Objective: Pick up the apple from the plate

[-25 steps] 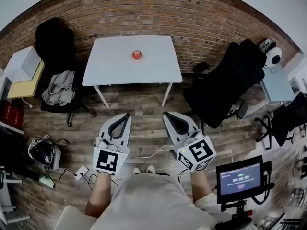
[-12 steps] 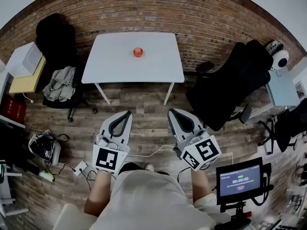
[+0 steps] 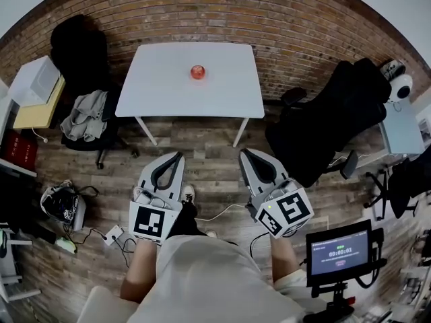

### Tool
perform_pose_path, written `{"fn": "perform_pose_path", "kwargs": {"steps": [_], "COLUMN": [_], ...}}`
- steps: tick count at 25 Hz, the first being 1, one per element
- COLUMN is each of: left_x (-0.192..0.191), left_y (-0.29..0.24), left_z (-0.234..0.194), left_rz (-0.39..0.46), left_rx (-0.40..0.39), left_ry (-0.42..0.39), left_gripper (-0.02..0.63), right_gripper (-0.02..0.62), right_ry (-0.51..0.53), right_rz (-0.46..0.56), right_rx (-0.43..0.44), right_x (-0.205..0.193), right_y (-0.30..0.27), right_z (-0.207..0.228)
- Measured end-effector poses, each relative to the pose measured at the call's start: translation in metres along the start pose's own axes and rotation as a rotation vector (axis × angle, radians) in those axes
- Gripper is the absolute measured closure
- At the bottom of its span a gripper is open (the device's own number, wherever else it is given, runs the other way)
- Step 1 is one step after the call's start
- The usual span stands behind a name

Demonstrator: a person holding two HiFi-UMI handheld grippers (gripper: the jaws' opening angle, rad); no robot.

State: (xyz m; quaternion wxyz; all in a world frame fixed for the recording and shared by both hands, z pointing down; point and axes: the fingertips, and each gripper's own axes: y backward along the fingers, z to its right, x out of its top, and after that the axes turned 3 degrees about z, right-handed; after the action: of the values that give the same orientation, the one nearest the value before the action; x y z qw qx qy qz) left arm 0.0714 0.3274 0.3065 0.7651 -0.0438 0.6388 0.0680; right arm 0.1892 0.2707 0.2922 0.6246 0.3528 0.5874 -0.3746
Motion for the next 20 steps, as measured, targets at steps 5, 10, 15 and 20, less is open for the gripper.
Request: {"fn": "perform_pose_path", "kwargs": {"steps": [5,10,15,20], "left_x": [-0.013,-0.019,-0.020,-0.029], "left_y": [-0.030,-0.077,-0.110,-0.141], "left_z": [-0.034,-0.088,-0.124,-0.159], "left_rz": [0.017,0.026,0.025,0.018], "left_rx": [-0.013,-0.026,-0.048,-0.054], "left_ry": [0.005,-0.009,-0.015,-0.002], "left_gripper": [0.601,0.601,0.601,0.601], "right_gripper": [0.594,0.594,0.594,0.594], "right_ry": [0.026,0.032,0.009,0.011], "right_rz": [0.006,0.015,0.024,-0.002], "right_rx": [-0.020,-0.022,-0.028,-0.003], "right_x": [-0.004,0.001,0.011,0.009], "right_y": [-0.038,-0.095,-0.139,-0.185], "right_z": [0.021,0.041,0.054,0.063]}}
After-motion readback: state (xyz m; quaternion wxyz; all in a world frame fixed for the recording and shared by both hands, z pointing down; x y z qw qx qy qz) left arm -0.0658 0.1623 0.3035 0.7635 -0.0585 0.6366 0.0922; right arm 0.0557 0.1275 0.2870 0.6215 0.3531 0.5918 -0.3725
